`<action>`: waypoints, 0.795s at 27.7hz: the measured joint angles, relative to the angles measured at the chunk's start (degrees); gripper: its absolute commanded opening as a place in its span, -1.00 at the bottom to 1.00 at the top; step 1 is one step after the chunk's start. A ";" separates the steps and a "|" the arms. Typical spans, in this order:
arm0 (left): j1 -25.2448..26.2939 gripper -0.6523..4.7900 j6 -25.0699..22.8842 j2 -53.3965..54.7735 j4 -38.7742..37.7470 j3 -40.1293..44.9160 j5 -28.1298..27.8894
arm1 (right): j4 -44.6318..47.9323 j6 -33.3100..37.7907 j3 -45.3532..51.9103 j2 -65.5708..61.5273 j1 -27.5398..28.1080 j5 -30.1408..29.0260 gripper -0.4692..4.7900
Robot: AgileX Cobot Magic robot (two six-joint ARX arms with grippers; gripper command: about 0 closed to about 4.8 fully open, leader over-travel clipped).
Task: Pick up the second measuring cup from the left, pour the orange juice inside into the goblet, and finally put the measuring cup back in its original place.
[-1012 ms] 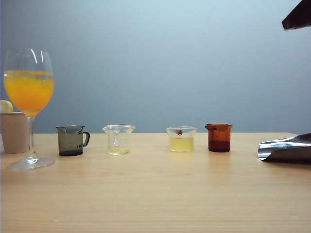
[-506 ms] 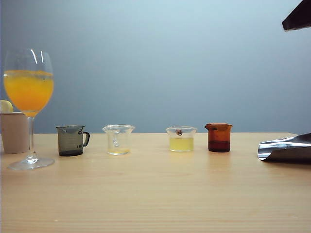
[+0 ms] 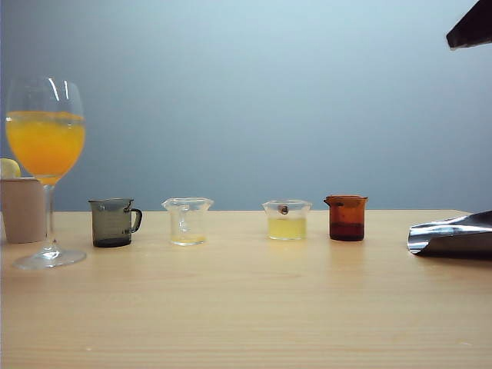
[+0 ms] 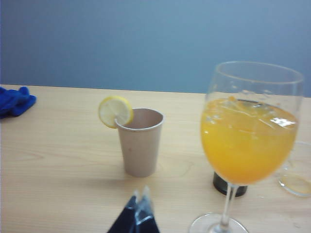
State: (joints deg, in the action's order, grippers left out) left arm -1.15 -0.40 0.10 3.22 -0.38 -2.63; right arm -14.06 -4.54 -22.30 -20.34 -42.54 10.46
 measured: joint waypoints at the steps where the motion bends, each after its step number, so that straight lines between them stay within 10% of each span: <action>1: 0.00 -0.75 0.00 0.00 -0.02 0.00 -0.04 | 0.00 0.00 0.00 0.00 0.00 0.00 -0.82; 22: -0.02 -0.75 0.00 -0.02 -0.02 0.00 0.00 | 0.90 -0.02 2.40 2.03 2.69 5.64 -0.82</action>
State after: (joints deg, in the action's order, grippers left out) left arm -1.17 -0.40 0.08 3.20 -0.38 -2.63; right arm -13.17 -4.56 -19.90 -18.31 -39.86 16.10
